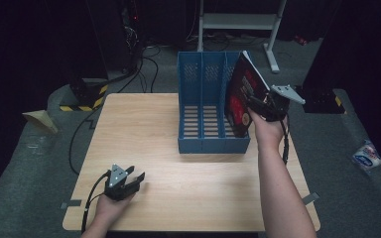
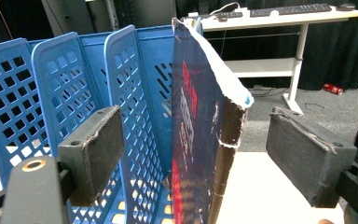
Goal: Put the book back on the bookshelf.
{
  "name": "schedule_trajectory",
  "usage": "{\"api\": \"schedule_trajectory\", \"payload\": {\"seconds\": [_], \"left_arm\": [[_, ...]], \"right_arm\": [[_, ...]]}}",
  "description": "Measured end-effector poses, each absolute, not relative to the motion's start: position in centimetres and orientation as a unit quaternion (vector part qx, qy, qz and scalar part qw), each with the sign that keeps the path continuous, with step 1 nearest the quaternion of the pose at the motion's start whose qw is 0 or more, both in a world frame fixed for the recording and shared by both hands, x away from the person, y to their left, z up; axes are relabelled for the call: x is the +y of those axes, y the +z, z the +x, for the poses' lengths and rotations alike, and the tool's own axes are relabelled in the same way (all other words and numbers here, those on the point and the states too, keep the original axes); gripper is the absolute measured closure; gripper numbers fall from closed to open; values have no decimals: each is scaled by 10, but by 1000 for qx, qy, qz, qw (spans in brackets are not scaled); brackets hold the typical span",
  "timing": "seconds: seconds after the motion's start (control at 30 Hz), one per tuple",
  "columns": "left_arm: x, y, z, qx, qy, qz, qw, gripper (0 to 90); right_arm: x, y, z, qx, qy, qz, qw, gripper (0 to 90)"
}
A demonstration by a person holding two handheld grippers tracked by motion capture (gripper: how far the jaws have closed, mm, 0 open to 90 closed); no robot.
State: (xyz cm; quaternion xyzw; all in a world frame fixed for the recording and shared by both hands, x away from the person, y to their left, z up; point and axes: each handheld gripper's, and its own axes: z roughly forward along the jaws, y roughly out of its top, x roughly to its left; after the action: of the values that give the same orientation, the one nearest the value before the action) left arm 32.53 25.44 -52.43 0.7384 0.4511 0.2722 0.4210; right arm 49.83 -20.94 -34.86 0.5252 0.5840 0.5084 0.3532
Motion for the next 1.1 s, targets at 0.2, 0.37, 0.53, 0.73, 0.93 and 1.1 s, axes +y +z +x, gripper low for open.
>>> {"api": "schedule_trajectory", "payload": {"seconds": [0.2, 0.37, 0.53, 0.73, 0.93, 1.1], "left_arm": [[255, -524, 326, 453, 265, 740, 421, 431], [255, -524, 327, 454, 262, 740, 421, 420], [255, -524, 327, 455, 260, 741, 420, 412], [255, -525, 328, 457, 261, 740, 419, 407], [256, -524, 328, 456, 260, 741, 418, 405], [255, -524, 328, 456, 259, 741, 419, 409]], "right_arm": [[-209, -348, 494, 593, 502, 522, 352, 171], [-209, -351, 488, 596, 500, 521, 353, 160], [-208, -356, 478, 601, 486, 521, 362, 137], [-211, -363, 462, 607, 479, 519, 364, 122], [-212, -372, 445, 619, 472, 516, 357, 128], [-216, -384, 431, 627, 474, 516, 342, 116]]}}
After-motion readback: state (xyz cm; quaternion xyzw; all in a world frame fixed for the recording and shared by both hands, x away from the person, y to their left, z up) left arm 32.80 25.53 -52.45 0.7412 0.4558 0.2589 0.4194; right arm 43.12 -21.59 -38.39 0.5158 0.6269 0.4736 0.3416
